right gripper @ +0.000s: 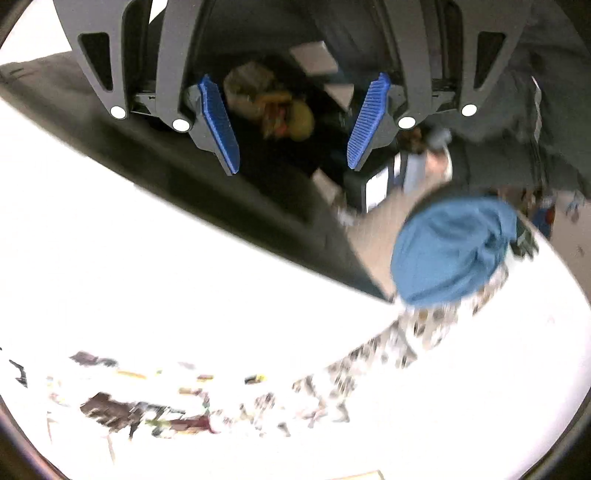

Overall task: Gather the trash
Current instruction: 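Lower the packet and sponge into the dark bag and open both grippers, then grasp the white foam block with the right gripper while the left grasps the orange plastic toy piece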

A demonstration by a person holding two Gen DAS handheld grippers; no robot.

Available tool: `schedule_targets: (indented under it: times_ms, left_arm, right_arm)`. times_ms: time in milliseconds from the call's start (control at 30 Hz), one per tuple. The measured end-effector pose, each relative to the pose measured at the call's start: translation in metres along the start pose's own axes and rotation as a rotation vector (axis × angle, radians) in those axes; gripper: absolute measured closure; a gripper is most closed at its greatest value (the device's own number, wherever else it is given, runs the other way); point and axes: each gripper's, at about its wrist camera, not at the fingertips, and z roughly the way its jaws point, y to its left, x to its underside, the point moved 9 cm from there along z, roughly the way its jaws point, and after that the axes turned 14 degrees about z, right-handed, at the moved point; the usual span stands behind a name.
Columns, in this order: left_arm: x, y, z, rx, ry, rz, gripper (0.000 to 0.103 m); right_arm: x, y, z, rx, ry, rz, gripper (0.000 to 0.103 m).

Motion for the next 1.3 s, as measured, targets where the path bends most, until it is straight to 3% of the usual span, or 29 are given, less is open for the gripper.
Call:
schedule_targets:
  times_ms: [200,367,433,567,667,733,767,800,833,900,1000,1067,1200,1300]
  left_arm:
    - [0.003,-0.007,-0.020,0.015,-0.050,-0.001,0.021]
    - [-0.005,-0.006,-0.064,-0.017,-0.154,-0.020,0.021]
    - [-0.008,0.002,-0.085,-0.090,-0.205,-0.036,0.021]
    - [-0.009,0.010,-0.129,-0.139,-0.305,-0.094,0.021]
    - [-0.007,0.016,-0.151,-0.171,-0.348,-0.139,0.021]
    - [-0.007,0.016,-0.166,-0.184,-0.377,-0.160,0.021]
    - [-0.009,0.016,-0.177,-0.188,-0.398,-0.170,0.021]
    - [-0.012,0.015,-0.183,-0.188,-0.410,-0.172,0.021]
    - [-0.016,0.013,-0.195,-0.190,-0.438,-0.174,0.021]
    - [-0.029,0.010,-0.218,-0.211,-0.494,-0.178,0.021]
    - [-0.066,0.002,-0.268,-0.251,-0.635,-0.136,0.017]
    - [-0.095,0.012,-0.292,-0.337,-0.686,-0.126,0.013]
    - [-0.165,0.057,-0.301,-0.531,-0.678,-0.117,0.013]
    - [-0.211,0.099,-0.283,-0.540,-0.628,-0.171,0.013]
  right_arm:
    - [-0.055,-0.005,0.003,0.019,-0.071,-0.011,0.043]
    - [-0.138,-0.010,0.029,0.134,-0.136,-0.129,0.038]
    - [-0.186,-0.018,0.055,0.209,-0.148,-0.186,0.036]
    - [-0.245,-0.043,0.112,0.280,-0.078,-0.242,0.036]
    - [-0.265,-0.068,0.147,0.328,0.001,-0.271,0.036]
    - [-0.269,-0.081,0.163,0.328,0.046,-0.267,0.041]
    - [-0.270,-0.090,0.174,0.320,0.091,-0.247,0.048]
    - [-0.265,-0.093,0.180,0.308,0.131,-0.230,0.067]
    - [-0.267,-0.093,0.177,0.294,0.115,-0.208,0.069]
    - [-0.263,-0.091,0.169,0.288,0.111,-0.196,0.070]
    - [-0.249,-0.074,0.129,0.128,0.042,-0.101,0.069]
    - [-0.233,-0.062,0.092,0.051,-0.016,-0.058,0.068]
    - [-0.182,-0.041,0.020,0.003,-0.126,-0.026,0.067]
    - [-0.138,-0.033,-0.012,0.012,-0.169,-0.006,0.066]
